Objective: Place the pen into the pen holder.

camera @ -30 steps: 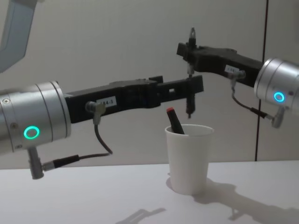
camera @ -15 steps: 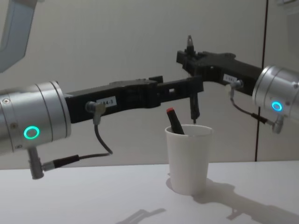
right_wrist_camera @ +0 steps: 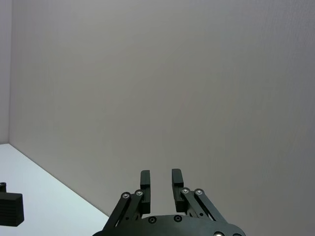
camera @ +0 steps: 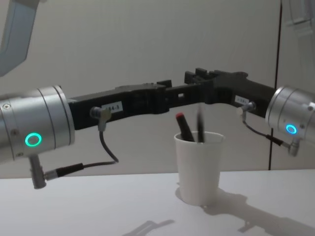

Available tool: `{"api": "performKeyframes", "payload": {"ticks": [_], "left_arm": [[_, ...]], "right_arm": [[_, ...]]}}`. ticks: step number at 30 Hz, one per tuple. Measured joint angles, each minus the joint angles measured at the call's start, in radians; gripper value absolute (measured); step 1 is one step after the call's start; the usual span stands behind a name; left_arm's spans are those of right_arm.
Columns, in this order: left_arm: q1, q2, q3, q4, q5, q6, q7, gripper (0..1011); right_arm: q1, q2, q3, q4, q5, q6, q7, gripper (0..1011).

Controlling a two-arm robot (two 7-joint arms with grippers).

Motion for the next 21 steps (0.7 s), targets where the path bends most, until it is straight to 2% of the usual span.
{"api": "performKeyframes", "payload": {"ticks": [1, 4, 5, 6, 7, 17, 21], "left_arm": [[0.0, 0.0, 0.0, 0.0, 0.0, 0.0, 0.0, 1001], [0.0, 0.0, 0.0, 0.0, 0.0, 0.0, 0.0, 1001], [0.0, 0.0, 0.0, 0.0, 0.0, 0.0, 0.0, 1001], [0.0, 0.0, 0.0, 0.0, 0.0, 0.0, 0.0, 1001], [0.0, 0.0, 0.0, 0.0, 0.0, 0.0, 0.0, 1001], [0.0, 0.0, 0.0, 0.0, 0.0, 0.0, 0.0, 1001], [0.0, 0.0, 0.0, 0.0, 0.0, 0.0, 0.0, 1001]], "right_arm": [[0.0, 0.0, 0.0, 0.001, -0.001, 0.0, -0.001, 227], [-0.002, 0.0, -0.002, 0.004, -0.004, -0.002, -0.002, 353], [-0.002, 0.0, -0.002, 0.005, -0.005, -0.002, -0.003, 363], [-0.002, 0.0, -0.002, 0.005, -0.005, -0.002, -0.003, 431], [-0.003, 0.0, -0.002, 0.006, -0.006, -0.003, -0.004, 431], [-0.005, 0.0, -0.004, 0.011, -0.011, -0.005, -0.007, 746], [-0.005, 0.0, -0.004, 0.011, -0.011, -0.005, -0.008, 836]]}}
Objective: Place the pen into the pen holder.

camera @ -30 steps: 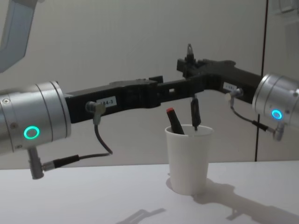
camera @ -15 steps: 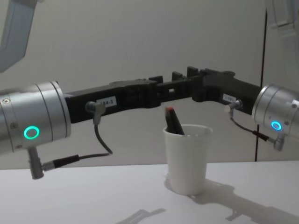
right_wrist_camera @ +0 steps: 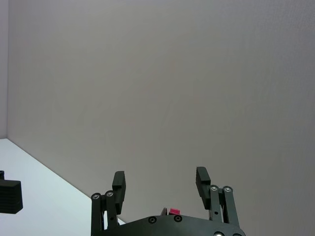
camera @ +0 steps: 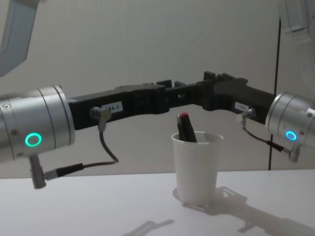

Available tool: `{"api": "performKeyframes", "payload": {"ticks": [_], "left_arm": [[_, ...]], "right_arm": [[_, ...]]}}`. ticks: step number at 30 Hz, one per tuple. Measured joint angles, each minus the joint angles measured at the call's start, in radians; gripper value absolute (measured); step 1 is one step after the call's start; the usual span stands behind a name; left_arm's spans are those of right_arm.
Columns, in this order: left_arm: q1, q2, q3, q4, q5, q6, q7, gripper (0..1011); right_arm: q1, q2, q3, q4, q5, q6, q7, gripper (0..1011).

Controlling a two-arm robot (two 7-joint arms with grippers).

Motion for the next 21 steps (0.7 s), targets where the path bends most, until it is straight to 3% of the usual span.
{"api": "performKeyframes", "payload": {"ticks": [2, 6, 21], "left_arm": [[0.0, 0.0, 0.0, 0.0, 0.0, 0.0, 0.0, 1001], [0.0, 0.0, 0.0, 0.0, 0.0, 0.0, 0.0, 1001], [0.0, 0.0, 0.0, 0.0, 0.0, 0.0, 0.0, 1001]], "right_arm": [[-0.001, 0.001, 0.0, -0.001, 0.002, 0.0, -0.001, 928], [-0.005, 0.003, 0.002, -0.012, 0.017, 0.007, -0.004, 998], [-0.071, 0.042, 0.026, -0.139, 0.104, 0.096, -0.085, 1001]]}}
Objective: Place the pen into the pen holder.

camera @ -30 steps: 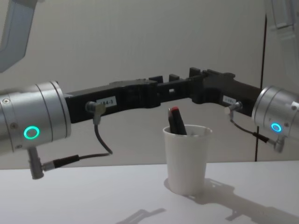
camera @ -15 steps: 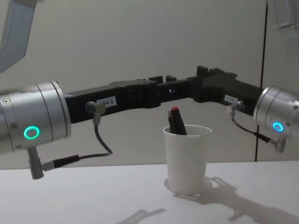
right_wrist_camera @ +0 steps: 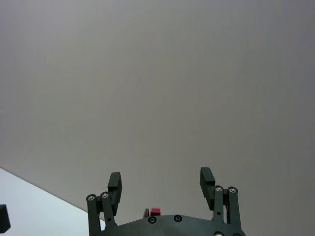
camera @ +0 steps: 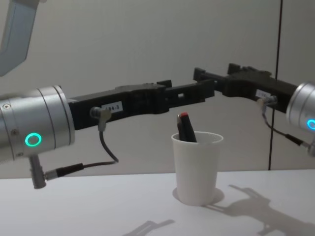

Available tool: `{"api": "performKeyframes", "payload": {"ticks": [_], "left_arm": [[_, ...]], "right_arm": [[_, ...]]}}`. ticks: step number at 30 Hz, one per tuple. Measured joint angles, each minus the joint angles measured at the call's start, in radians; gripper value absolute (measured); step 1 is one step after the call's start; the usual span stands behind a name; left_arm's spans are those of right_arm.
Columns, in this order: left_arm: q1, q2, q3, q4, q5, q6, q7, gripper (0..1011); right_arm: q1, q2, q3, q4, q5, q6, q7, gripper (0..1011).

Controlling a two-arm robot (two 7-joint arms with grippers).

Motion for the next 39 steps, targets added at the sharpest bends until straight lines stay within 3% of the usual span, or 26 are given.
{"api": "performKeyframes", "payload": {"ticks": [6, 14, 39], "left_arm": [[0.0, -0.001, 0.001, 0.0, 0.006, 0.0, 0.01, 1001], [0.005, -0.007, 0.007, 0.002, 0.052, -0.006, 0.074, 1001], [0.03, -0.039, 0.042, 0.016, 0.284, -0.036, 0.404, 1001]], "right_arm": [[-0.006, 0.002, 0.001, -0.006, 0.0, 0.002, -0.003, 1001], [-0.05, 0.016, 0.011, -0.052, -0.005, 0.021, -0.035, 1001], [-0.294, 0.092, 0.064, -0.301, -0.033, 0.126, -0.207, 1001]]}}
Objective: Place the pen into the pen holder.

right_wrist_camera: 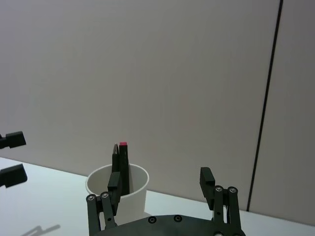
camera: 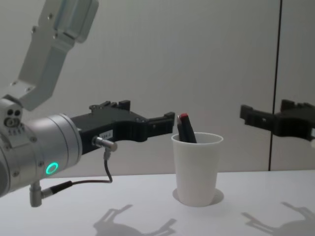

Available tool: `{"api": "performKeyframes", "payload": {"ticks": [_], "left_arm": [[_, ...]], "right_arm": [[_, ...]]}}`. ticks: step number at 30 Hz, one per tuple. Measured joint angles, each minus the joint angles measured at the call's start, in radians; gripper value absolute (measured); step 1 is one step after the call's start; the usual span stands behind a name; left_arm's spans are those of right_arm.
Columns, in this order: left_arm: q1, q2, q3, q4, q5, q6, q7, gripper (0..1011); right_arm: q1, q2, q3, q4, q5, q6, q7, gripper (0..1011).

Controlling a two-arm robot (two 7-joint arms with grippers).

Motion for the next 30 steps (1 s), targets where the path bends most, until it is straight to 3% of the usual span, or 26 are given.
{"api": "performKeyframes", "payload": {"ticks": [11, 18, 30], "left_arm": [[0.01, -0.013, 0.014, 0.005, 0.093, -0.012, 0.133, 1001], [0.012, -0.015, 0.016, 0.006, 0.11, -0.015, 0.156, 1001], [0.012, -0.015, 0.016, 0.006, 0.111, -0.015, 0.157, 1001]], "right_arm": [[-0.108, 0.033, 0.023, -0.11, -0.012, 0.047, -0.077, 1001], [-0.152, 0.048, 0.032, -0.156, -0.017, 0.067, -0.109, 1001], [-0.162, 0.05, 0.034, -0.165, -0.018, 0.071, -0.116, 1001]]}}
